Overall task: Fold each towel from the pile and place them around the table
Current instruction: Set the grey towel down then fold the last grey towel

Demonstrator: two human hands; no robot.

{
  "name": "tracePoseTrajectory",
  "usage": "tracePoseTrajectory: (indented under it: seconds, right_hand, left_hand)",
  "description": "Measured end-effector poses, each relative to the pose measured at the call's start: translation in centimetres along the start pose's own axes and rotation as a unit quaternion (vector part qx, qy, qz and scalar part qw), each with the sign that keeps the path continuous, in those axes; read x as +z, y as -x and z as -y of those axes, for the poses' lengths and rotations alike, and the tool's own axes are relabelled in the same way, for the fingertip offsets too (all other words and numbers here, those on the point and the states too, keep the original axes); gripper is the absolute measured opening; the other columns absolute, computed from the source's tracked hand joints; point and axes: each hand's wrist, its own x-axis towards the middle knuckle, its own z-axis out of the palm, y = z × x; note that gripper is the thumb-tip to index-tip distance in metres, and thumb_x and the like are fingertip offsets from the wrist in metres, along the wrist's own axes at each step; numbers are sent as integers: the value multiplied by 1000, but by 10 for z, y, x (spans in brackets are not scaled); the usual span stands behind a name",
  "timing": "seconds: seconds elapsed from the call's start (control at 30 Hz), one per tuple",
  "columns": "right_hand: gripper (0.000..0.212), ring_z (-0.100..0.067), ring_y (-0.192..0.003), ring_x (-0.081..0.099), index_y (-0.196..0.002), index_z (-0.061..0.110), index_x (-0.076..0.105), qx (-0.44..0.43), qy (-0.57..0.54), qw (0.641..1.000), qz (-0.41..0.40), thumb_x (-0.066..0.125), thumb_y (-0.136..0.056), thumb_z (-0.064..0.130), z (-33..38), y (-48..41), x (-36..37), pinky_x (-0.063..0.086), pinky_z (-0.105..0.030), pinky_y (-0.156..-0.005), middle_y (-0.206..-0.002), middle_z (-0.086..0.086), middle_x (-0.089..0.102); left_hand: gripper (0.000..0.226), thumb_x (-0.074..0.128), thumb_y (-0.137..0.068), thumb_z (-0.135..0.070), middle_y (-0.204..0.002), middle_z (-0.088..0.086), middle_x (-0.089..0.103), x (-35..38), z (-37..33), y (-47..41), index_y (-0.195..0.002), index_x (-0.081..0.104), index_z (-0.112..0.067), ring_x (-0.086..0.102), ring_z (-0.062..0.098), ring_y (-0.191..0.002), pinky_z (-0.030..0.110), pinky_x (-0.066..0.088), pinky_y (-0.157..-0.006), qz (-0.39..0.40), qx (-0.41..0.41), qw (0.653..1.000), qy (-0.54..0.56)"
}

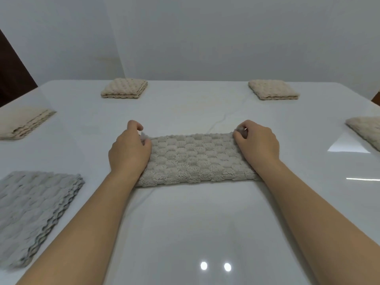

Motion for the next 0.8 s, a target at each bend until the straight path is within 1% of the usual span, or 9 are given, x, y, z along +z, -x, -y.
tracePoseTrajectory:
  seconds: [0.13, 0.23, 0.3, 0.37, 0.43, 0.53, 0.63, 0.7, 0.8]
  right_hand:
    - [37, -26, -99, 60, -129, 24, 53, 13, 46, 999, 0, 50, -95, 38, -5, -1, -1, 36, -31, -70, -123, 1, 57]
    - [39, -26, -106, 57, -131, 22, 52, 7, 46, 999, 1, 51, -95, 37, -6, -1, 0, 37, -32, -71, -130, -2, 51]
    - [41, -26, -114, 52, -132, 20, 51, 2, 53, 999, 1, 52, -95, 36, -6, -2, 1, 40, -36, -79, -132, -5, 51]
    - [42, -28, -120, 48, -133, 19, 51, 1, 72, 997, 2, 52, -95, 38, -6, -1, 1, 38, -41, -91, -133, -7, 52]
    - [44, -28, -126, 44, -136, 19, 49, 4, 77, 997, -2, 50, -96, 37, -6, -2, -2, 33, -43, -99, -138, -7, 50]
    - [50, -25, -146, 22, -146, 15, 37, -42, 89, 995, 6, 43, -100, 33, 3, 0, -11, 17, -46, -116, -156, -6, 31]
    - [57, -21, -151, -1, -155, 17, 17, -148, 96, 981, 81, 31, -103, 35, 29, 16, -12, -1, -50, -120, -164, -1, 8]
    - [59, -20, -150, -8, -156, 23, 9, -194, 92, 964, 160, 24, -103, 42, 43, 31, -4, -5, -52, -119, -164, 3, -1]
    - [59, -20, -150, -11, -156, 34, 5, -183, 106, 944, 254, 16, -101, 53, 45, 39, 7, -9, -54, -118, -164, 7, -5]
  left_hand:
    - [42, 59, -89, -15, -125, 8, 48, -5, 0, 2, -129, 46, -16, 53, 28, -100, 38, 40, -69, -36, 68, 996, -47]
    - [35, 59, -87, -5, -128, 11, 55, -4, -12, 9, -121, 60, -11, 50, 30, -117, 42, 41, -90, -58, 209, 975, -42]
    - [35, 53, -94, -16, -142, 10, 49, 1, -25, 18, -128, 59, -14, 39, 29, -135, 45, 30, -110, 15, 257, 966, -34]
    - [48, 36, -101, -36, -160, 2, 23, 9, -29, 26, -147, 38, -23, 12, 20, -149, 45, 8, -120, 138, 237, 959, -70]
    - [56, 21, -101, -48, -163, -2, 6, 14, -26, 27, -154, 18, -30, -2, 16, -150, 44, -1, -121, 212, 203, 949, -116]
    - [58, 13, -100, -52, -164, -1, 1, 16, -23, 27, -155, 9, -33, -4, 17, -150, 46, -1, -120, 226, 198, 942, -148]
    - [58, 11, -99, -52, -164, -2, 0, 16, -24, 27, -155, 7, -34, -5, 17, -150, 46, -2, -120, 225, 196, 941, -158]
    - [58, 11, -100, -52, -164, -2, 0, 16, -24, 28, -155, 6, -34, -5, 17, -150, 46, -2, -120, 226, 195, 941, -162]
    - [57, 11, -100, -52, -164, -2, 0, 16, -24, 27, -154, 7, -35, -5, 17, -150, 48, -4, -120, 228, 189, 941, -162]
